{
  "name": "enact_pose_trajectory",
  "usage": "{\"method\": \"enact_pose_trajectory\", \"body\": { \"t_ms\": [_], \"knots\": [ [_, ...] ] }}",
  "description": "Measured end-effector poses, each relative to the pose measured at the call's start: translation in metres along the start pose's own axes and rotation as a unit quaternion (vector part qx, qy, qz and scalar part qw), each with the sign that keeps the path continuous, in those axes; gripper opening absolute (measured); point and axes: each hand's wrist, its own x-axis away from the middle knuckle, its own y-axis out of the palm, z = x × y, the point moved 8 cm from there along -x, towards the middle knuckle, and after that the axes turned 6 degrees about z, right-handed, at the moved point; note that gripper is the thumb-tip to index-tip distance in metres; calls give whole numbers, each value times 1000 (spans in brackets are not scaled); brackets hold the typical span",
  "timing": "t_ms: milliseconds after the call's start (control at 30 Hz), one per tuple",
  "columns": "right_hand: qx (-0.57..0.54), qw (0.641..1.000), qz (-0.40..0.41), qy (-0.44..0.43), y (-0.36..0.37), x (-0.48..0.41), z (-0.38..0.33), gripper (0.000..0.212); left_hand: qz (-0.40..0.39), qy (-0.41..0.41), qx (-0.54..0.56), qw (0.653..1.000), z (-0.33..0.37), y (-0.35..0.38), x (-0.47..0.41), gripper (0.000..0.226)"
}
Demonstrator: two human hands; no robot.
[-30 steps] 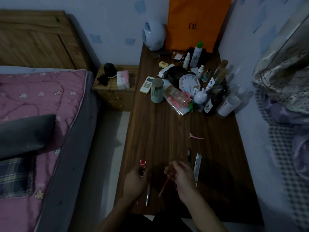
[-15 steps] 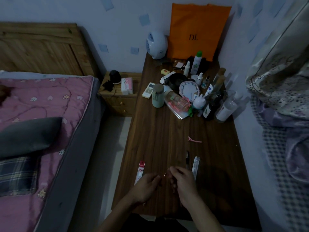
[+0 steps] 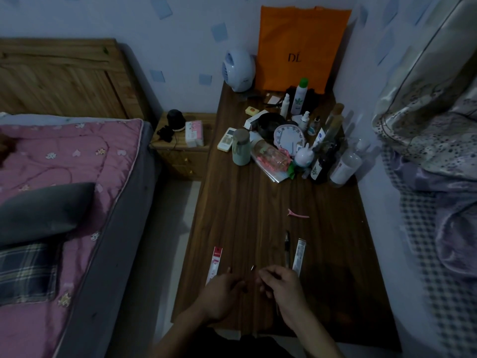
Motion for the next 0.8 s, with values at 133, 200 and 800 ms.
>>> {"method": "enact_pose_trajectory", "body": {
  "t_ms": [133, 200, 800],
  "knots": [
    [-12, 1000, 5, -1, -2, -2, 9, 16, -21, -5, 26, 999, 0, 4, -5, 31],
    [-20, 1000, 8, -2, -5, -3, 11, 17, -40, -11, 44, 998, 1, 7, -7, 32],
    [229, 964, 90, -104, -45, -32, 23, 27, 33, -168, 247, 954, -72, 20, -4, 34]
  ]
}}
